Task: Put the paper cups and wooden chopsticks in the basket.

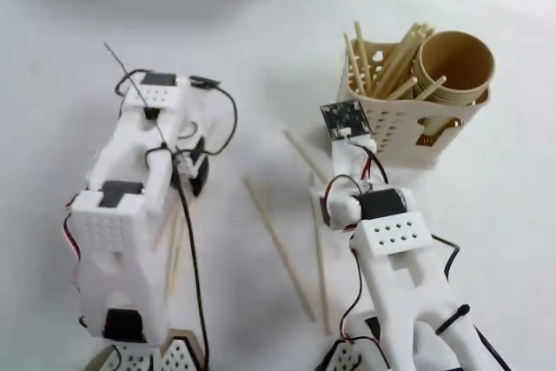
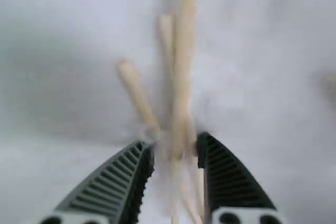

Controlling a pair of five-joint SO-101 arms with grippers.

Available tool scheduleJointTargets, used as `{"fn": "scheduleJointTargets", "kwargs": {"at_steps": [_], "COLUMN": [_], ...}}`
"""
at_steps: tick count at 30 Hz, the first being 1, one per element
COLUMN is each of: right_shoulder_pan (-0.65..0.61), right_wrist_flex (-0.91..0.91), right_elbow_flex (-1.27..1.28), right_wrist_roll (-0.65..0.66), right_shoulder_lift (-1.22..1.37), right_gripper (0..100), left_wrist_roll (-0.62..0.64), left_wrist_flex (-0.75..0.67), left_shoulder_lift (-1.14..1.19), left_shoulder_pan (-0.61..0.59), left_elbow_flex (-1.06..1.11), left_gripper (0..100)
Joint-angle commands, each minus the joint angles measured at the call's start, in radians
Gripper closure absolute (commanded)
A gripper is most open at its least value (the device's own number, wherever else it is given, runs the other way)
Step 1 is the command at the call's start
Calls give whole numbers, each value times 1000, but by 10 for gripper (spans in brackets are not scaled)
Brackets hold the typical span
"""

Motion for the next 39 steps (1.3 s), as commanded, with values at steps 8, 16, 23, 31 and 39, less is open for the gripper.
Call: {"fn": "scheduleJointTargets", "kwargs": {"at_steps": [8,16,23,31,39], "right_shoulder_pan": [8,8,8,8,8], "right_wrist_flex": [-13,-13,-13,-13,-13], "right_elbow_flex": [-5,-5,-5,-5,-5], "right_wrist_roll": [-8,-8,-6,-6,-6], "right_shoulder_lift": [-30,-30,-30,-30,-30], "right_gripper": [872,872,872,872,872], "left_wrist_roll": [3,3,5,-48,-66], "left_wrist_flex": [55,227,233,221,72], "left_shoulder_lift": [12,10,-113,-249,-452], "left_shoulder_pan": [102,113,119,119,82], "left_elbow_flex": [-106,-354,-396,-170,180], "left_gripper": [979,979,979,979,979]}}
